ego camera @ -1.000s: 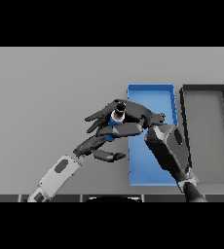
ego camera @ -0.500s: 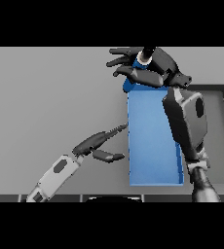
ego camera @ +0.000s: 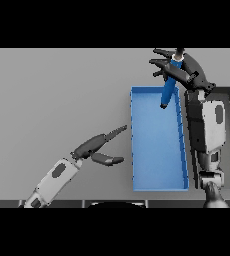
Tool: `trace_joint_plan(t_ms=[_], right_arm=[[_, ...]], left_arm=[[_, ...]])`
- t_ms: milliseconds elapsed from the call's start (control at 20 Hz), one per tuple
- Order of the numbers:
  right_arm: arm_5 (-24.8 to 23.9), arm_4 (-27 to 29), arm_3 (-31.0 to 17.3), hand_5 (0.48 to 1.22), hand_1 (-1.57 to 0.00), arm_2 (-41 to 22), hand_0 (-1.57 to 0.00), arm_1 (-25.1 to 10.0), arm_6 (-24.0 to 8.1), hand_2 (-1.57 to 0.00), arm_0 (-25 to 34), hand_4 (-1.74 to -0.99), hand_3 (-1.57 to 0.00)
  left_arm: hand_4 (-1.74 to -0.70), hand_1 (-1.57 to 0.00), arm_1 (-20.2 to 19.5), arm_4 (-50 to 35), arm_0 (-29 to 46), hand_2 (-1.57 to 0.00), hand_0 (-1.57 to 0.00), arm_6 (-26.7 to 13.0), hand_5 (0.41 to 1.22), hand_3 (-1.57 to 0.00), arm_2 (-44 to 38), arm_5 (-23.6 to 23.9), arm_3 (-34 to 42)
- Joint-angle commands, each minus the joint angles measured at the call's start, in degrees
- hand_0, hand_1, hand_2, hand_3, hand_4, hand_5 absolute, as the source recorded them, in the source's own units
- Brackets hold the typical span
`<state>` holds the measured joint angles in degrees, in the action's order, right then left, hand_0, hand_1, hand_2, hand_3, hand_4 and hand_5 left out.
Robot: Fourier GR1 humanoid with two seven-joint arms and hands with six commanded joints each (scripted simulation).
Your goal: Pick up the blue pipe and place it into the blue bin.
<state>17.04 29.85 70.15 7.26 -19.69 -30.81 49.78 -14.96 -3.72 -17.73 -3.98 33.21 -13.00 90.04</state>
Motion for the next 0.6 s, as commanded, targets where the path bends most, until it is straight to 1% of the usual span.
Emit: trace_joint_plan(t_ms=[0, 50, 100, 150, 250, 300, 350, 400, 450, 500, 550], right_arm=[[-1.08, -0.71, 0.53, 1.221, -1.57, 0.01, -1.57, 0.1, -1.08, -1.57, -1.46, -1.499, -1.57], [-1.37, -1.75, 0.29, 1.221, -1.57, -0.03, -1.57, 0.35, -1.28, -1.57, -3.82, -1.499, -1.57], [-2.39, -2.46, 1.28, 1.221, -1.57, -0.07, -1.57, 0.64, -2.75, -1.57, -5.78, -1.499, -1.57], [-4.19, -3.19, 2.38, 1.221, -1.57, -0.08, -1.57, 1.27, -3.99, -1.57, -8.41, -1.499, -1.57], [-6.59, -4.24, 1.5, 1.221, -1.57, -2.05, -1.57, -0.24, -4.12, -1.57, -11.75, -1.499, -1.57], [-7.79, -3.63, 0.93, 1.221, -1.57, -4.37, -1.57, -1.65, -4.12, -1.57, -12.49, -1.548, -1.35], [-8.68, -2.96, 0.82, 1.221, -1.57, -6.21, -1.57, -2.67, -4.12, -1.57, -13.92, -1.586, -1.08], [-9.0, -2.98, 1.05, 1.221, -1.57, -8.19, -1.57, -3.2, -4.13, -1.57, -15.6, -1.569, -1.18], [-9.7, -1.95, 1.06, 1.221, -1.57, -10.78, -1.57, -3.92, -4.12, -1.57, -16.51, -1.603, -1.04], [-10.46, -1.54, 0.94, 1.221, -1.57, -13.24, -1.57, -5.48, -4.12, -1.57, -17.53, -1.631, -0.85], [-11.36, -0.47, 0.96, 1.205, -1.57, -16.05, -1.57, -6.79, -4.12, -1.57, -18.42, -1.653, -0.69]], left_arm=[[-0.83, 0.0, -0.4, -0.14, 0.5, 0.0, 0.0, -0.2, 0.464, 0.0, 0.18, -0.14, 0.83], [-0.83, 0.0, -0.3, 0.15, 0.58, 0.0, 0.0, -0.42, 0.466, 0.0, 0.26, 0.09, 0.6], [-0.83, 0.0, -0.34, -0.03, 0.15, 0.0, 0.0, -1.06, 0.468, 0.0, 0.05, -0.03, 0.46], [-0.83, 0.0, -0.38, 0.11, 0.1, 0.0, 0.0, -0.64, 0.469, 0.0, -0.09, 0.08, 0.2], [-0.83, 0.0, -0.23, -0.07, 1.05, 0.0, 0.0, -0.51, 0.47, 0.0, 0.45, -0.05, 1.01], [-0.83, 0.0, 0.1, 0.33, 0.99, 0.0, 0.0, -0.61, 0.47, 0.0, 0.54, 0.36, 0.66], [-0.83, 0.0, 0.35, 0.65, 0.8, 0.0, 0.0, -1.04, 0.47, 0.0, 0.87, 0.48, 0.8], [-0.83, 0.0, 0.46, 0.63, 0.87, 0.0, 0.0, -0.97, 0.471, 0.0, 0.95, 0.4, 0.6], [-0.83, 0.0, -0.07, 0.55, 0.97, 0.0, 0.0, -0.79, 0.472, 0.0, 0.58, 0.39, 0.63], [-0.83, 0.0, 0.19, 0.65, 0.78, 0.0, 0.0, -1.0, 0.474, 0.0, 0.66, 0.62, 0.73], [-0.83, 0.0, 0.49, 0.58, 0.18, 0.0, 0.0, -1.77, 0.475, 0.0, 0.58, 0.62, 0.34]])
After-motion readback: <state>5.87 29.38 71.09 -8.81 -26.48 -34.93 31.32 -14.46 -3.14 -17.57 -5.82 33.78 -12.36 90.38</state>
